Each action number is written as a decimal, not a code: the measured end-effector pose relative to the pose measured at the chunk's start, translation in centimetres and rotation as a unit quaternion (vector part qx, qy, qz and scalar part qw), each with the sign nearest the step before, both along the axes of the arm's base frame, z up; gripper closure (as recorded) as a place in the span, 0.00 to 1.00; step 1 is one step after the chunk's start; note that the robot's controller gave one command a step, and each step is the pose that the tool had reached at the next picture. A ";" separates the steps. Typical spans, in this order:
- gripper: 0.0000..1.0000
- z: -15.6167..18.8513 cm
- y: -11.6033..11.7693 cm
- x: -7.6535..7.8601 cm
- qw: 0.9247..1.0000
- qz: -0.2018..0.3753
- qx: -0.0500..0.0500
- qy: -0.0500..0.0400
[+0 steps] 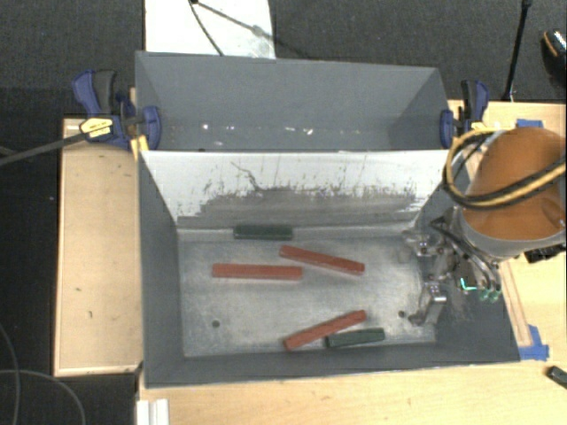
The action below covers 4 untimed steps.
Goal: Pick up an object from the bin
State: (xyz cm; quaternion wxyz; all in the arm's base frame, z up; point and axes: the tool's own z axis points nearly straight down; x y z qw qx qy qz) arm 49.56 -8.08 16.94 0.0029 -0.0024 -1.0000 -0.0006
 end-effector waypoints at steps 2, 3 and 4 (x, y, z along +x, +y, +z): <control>0.00 -9.9 1.5 7.3 0.974 0.228 0.000 -0.006; 0.00 -9.9 6.6 8.9 0.937 0.350 0.000 -0.007; 1.00 -9.9 6.6 8.9 0.937 0.349 0.000 -0.007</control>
Offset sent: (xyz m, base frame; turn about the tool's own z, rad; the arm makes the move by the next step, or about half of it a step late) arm 0.0652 0.0180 -0.0994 -0.1568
